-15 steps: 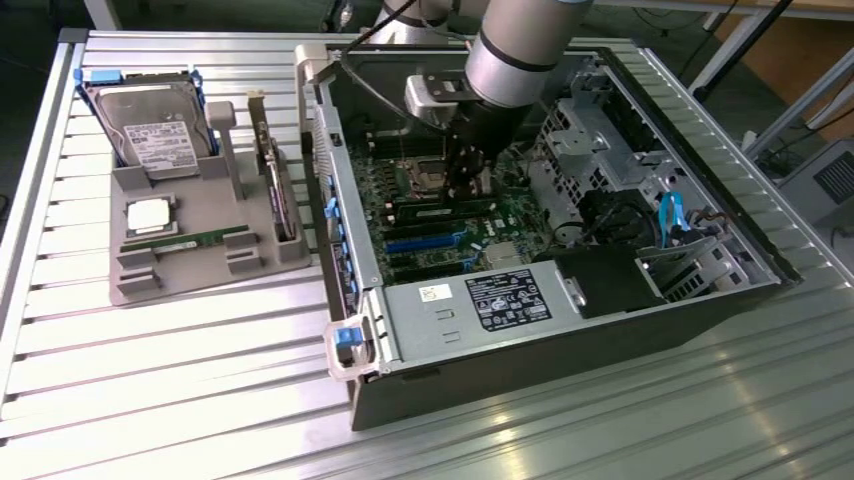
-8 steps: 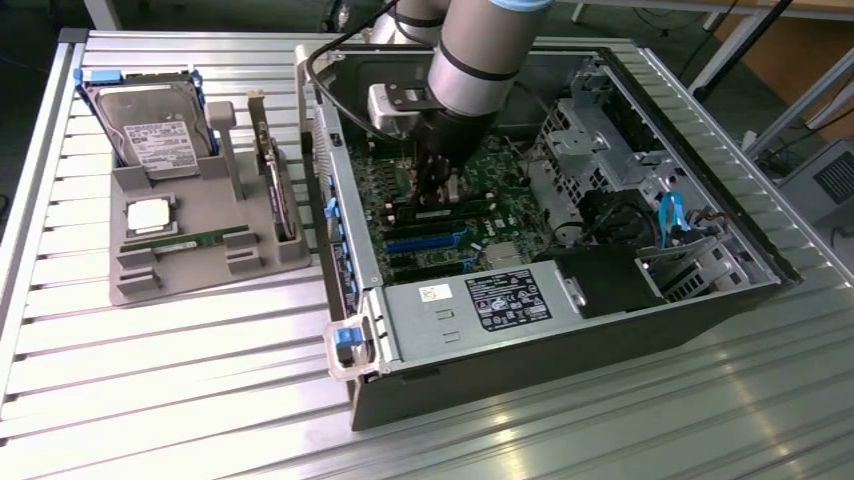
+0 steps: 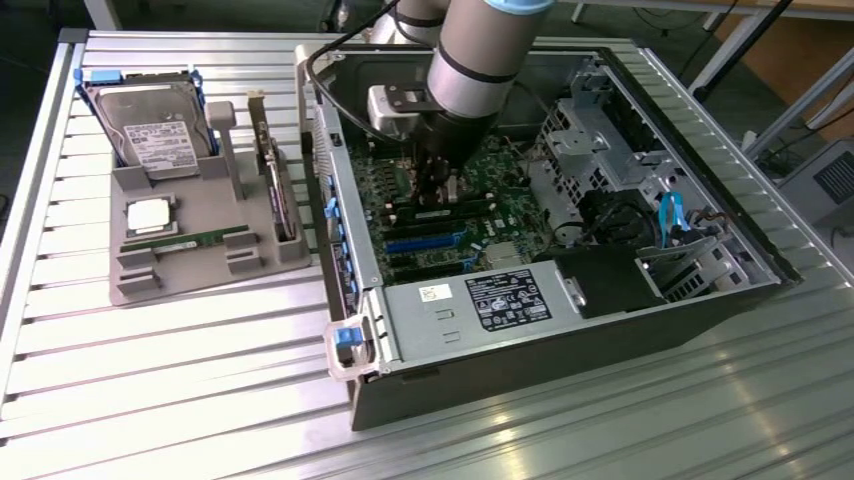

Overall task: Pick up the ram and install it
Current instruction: 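Press down the ram until it locks into place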

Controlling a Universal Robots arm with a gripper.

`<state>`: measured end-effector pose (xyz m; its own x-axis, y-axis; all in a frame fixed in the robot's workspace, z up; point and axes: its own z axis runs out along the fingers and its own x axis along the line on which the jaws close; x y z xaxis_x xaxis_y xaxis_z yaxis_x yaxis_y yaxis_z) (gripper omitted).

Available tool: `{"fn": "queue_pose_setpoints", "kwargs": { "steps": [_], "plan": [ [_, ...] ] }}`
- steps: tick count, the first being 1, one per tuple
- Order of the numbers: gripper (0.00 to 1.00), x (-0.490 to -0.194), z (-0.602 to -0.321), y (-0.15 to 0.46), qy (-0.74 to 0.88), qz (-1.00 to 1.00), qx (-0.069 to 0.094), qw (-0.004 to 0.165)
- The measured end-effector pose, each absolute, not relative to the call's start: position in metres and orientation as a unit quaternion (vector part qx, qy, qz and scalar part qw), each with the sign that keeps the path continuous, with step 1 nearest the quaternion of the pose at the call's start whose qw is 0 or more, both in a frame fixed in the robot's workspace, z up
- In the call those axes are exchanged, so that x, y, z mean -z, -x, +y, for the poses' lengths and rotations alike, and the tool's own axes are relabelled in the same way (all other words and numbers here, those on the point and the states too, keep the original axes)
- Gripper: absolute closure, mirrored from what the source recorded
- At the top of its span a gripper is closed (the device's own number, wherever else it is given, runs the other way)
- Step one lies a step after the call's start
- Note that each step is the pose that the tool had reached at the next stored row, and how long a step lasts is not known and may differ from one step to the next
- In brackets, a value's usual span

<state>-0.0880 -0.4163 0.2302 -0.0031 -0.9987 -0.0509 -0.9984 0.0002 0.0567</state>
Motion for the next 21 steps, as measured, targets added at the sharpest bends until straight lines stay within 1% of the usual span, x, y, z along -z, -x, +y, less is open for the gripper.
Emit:
{"fn": "queue_pose_setpoints", "kwargs": {
  "steps": [2, 4, 8, 12, 17, 21],
  "plan": [
    [0.9, -0.238, -0.416, 0.088, -0.706, -0.707, 0.038, 0.002],
    [0.9, -0.238, -0.416, 0.099, -0.706, -0.707, 0.039, 0.001],
    [0.9, -0.226, -0.416, 0.101, -0.705, -0.708, 0.039, 0.002],
    [0.9, -0.238, -0.416, 0.101, -0.705, -0.708, 0.039, 0.0],
    [0.9, -0.24, -0.416, 0.066, -0.705, -0.708, 0.042, 0.002],
    [0.9, -0.249, -0.416, 0.048, -0.705, -0.708, 0.042, 0.001]
  ]
}}
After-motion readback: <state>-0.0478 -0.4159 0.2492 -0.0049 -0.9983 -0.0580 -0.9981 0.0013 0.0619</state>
